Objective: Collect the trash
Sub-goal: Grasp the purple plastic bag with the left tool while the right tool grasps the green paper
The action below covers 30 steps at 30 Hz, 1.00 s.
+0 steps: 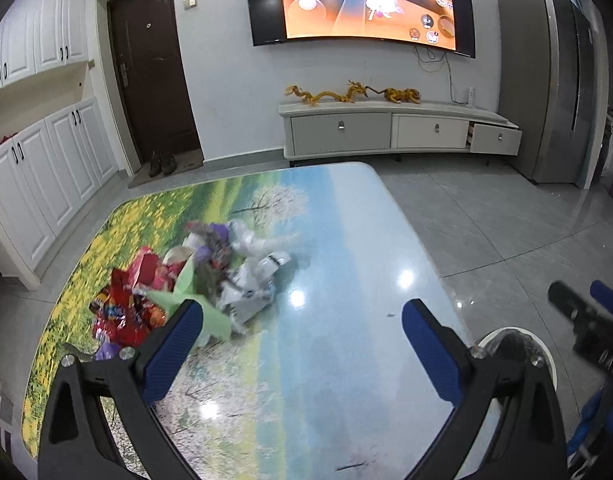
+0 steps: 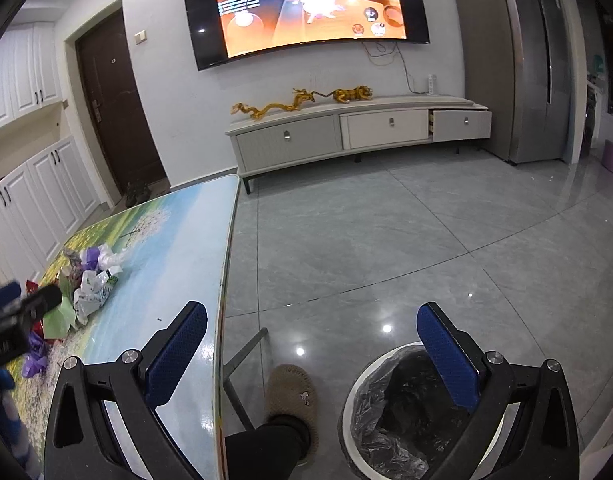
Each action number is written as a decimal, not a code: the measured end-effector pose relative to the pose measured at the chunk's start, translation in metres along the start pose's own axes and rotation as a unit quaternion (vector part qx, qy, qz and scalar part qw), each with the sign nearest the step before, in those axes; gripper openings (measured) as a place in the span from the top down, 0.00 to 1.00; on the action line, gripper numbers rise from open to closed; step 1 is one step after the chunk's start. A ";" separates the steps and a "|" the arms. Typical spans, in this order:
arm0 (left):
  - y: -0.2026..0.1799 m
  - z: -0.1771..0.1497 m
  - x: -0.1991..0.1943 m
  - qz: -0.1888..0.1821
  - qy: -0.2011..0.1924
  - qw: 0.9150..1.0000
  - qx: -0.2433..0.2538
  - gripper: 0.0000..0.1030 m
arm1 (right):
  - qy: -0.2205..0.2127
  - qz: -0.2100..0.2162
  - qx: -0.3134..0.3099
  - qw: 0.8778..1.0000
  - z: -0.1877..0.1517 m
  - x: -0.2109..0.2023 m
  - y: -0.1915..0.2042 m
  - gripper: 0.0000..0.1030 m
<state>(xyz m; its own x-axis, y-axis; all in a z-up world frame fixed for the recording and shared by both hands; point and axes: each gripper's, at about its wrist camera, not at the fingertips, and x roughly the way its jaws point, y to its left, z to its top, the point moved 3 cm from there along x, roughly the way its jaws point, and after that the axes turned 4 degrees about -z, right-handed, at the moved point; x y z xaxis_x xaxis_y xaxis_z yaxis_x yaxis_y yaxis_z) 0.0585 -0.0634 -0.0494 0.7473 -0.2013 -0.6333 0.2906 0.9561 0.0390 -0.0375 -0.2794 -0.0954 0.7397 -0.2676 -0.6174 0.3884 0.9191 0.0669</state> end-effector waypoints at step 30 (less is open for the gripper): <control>0.197 -0.078 0.024 0.007 0.073 0.985 -0.159 0.27 | 0.114 0.315 -0.212 0.918 -0.026 0.042 0.297 0.39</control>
<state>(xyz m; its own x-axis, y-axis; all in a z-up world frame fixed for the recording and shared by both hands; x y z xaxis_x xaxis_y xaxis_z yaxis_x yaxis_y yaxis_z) 0.0874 0.1365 -0.1174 0.6501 -0.1763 -0.7391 0.0610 0.9817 -0.1805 0.0940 -0.0102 -0.1218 0.5910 0.3790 -0.7121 -0.3621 0.9135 0.1856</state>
